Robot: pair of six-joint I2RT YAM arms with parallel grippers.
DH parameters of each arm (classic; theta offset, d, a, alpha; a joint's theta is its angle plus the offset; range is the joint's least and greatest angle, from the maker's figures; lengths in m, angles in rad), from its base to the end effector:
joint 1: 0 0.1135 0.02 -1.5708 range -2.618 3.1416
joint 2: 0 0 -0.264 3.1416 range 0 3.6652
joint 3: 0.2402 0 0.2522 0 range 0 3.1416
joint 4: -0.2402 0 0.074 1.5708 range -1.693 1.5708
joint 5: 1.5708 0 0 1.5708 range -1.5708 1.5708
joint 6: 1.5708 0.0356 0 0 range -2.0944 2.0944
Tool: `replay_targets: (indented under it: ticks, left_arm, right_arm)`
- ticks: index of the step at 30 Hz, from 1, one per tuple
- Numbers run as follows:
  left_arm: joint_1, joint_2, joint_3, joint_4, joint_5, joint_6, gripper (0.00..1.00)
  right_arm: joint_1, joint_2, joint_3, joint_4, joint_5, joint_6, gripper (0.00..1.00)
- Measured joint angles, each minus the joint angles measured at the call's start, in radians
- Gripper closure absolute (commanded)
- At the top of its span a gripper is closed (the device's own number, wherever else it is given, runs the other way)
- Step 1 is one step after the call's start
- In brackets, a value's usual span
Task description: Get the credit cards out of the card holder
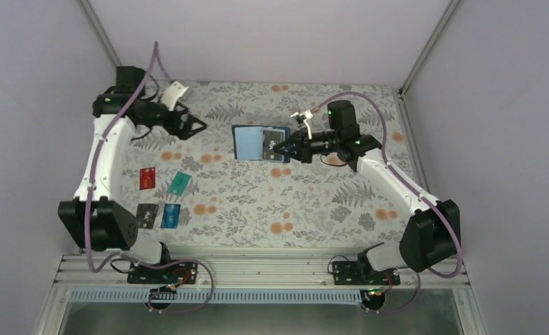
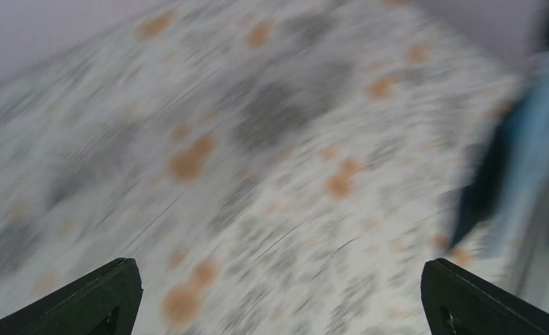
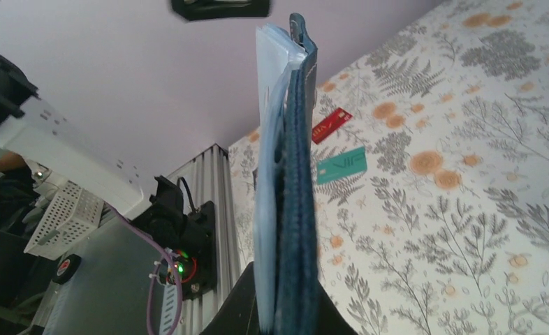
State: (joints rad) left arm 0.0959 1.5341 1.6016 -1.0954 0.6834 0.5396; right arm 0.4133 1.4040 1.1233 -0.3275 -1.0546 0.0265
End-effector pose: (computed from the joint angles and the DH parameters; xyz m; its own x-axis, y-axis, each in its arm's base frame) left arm 0.3039 0.0067 0.3667 -0.6025 0.3423 -0.7210 0.6528 0.7311 -0.1984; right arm 0.2653 0.1502 0.3113 -0.5457 -0.2250 -0.8072 -0.8377 0.1714 0.5185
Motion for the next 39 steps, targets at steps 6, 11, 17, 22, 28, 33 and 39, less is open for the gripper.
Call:
replay_targets:
  ticks: [6,11,17,22,28,33,39]
  left_arm:
    - [-0.174,-0.113,-0.091,0.142,0.294,-0.054,0.00]
    - [-0.221,-0.121,-0.205,0.250,0.369,-0.109,0.00]
    - [-0.251,-0.130,-0.318,0.302,0.433,-0.130,0.00]
    - [-0.283,-0.150,-0.324,0.308,0.512,-0.119,0.41]
    - [-0.299,-0.154,-0.324,0.293,0.565,-0.082,0.97]
    - [-0.297,-0.155,-0.317,0.302,0.511,-0.093,0.60]
    - [-0.252,-0.155,-0.288,0.358,0.159,-0.201,0.38]
  right_arm:
    - [0.031,0.005,0.026,0.075,-0.015,0.080,0.96]
    - [0.074,0.006,0.060,0.096,-0.011,0.120,0.96]
    - [0.117,0.008,0.074,0.116,-0.007,0.134,0.96]
    - [0.134,0.038,0.084,0.130,-0.009,0.138,0.96]
    - [0.136,0.050,0.085,0.130,-0.015,0.138,0.96]
    - [0.137,0.050,0.086,0.131,-0.019,0.127,0.96]
    - [0.137,0.050,0.086,0.129,0.036,0.134,0.96]
